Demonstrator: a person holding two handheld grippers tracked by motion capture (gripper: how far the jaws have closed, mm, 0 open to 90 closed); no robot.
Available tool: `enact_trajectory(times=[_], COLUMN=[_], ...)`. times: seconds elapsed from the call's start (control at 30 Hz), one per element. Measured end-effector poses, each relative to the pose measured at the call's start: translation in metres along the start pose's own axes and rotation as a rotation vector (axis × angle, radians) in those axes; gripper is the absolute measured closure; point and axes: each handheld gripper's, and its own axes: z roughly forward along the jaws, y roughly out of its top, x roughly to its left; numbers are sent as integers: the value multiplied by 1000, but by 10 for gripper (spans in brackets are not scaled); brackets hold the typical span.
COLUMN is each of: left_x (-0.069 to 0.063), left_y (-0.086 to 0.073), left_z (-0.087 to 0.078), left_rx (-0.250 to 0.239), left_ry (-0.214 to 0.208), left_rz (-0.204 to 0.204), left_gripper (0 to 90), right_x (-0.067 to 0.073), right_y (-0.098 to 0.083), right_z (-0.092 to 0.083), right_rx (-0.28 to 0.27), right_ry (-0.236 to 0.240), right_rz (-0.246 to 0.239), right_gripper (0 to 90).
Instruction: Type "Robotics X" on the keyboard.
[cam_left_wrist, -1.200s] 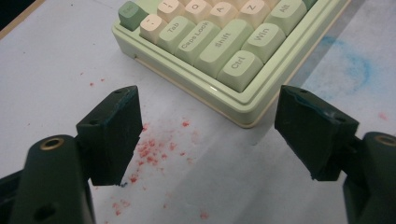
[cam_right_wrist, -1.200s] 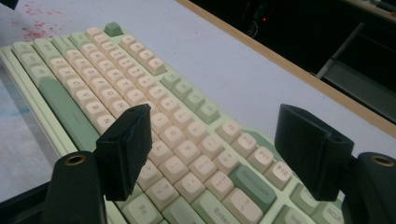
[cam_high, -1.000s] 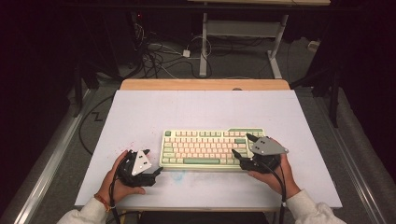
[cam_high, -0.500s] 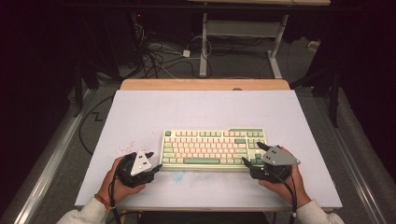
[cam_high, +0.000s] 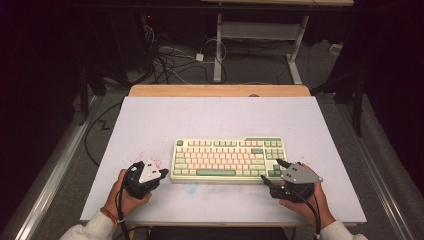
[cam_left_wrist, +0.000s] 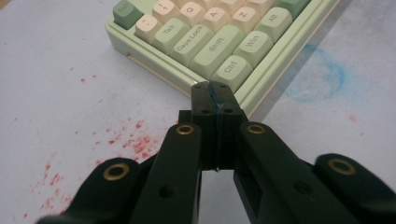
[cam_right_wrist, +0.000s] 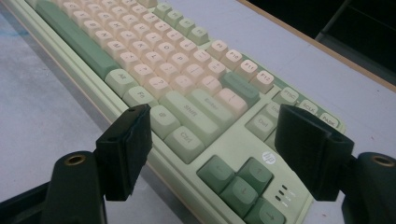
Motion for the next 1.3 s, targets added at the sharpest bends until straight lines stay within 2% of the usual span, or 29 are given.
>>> enact_trajectory(times=[0.07,0.17,0.23,0.4,0.7,1.3], left_x=[0,3,4,5,5,-7], left_y=[1,3,7,21,44,85], left_z=[0,-1,-1,5,19,57], left_rx=[2,-9,-20,-25,-39,-8], left_ry=[5,-23,-37,-69,-116,-192], left_rz=[14,-14,-18,6,16,77], left_gripper=[880,880,880,880,880,880], right_x=[0,1,2,2,3,4], right_y=[0,-1,-1,0,-2,-2], right_z=[1,2,3,4,6,7], right_rx=[7,9,12,18,23,29], right_ry=[4,9,8,9,16,22], right_rz=[-2,-4,-6,-16,-20,-28], right_gripper=[278,277,278,280,280,290])
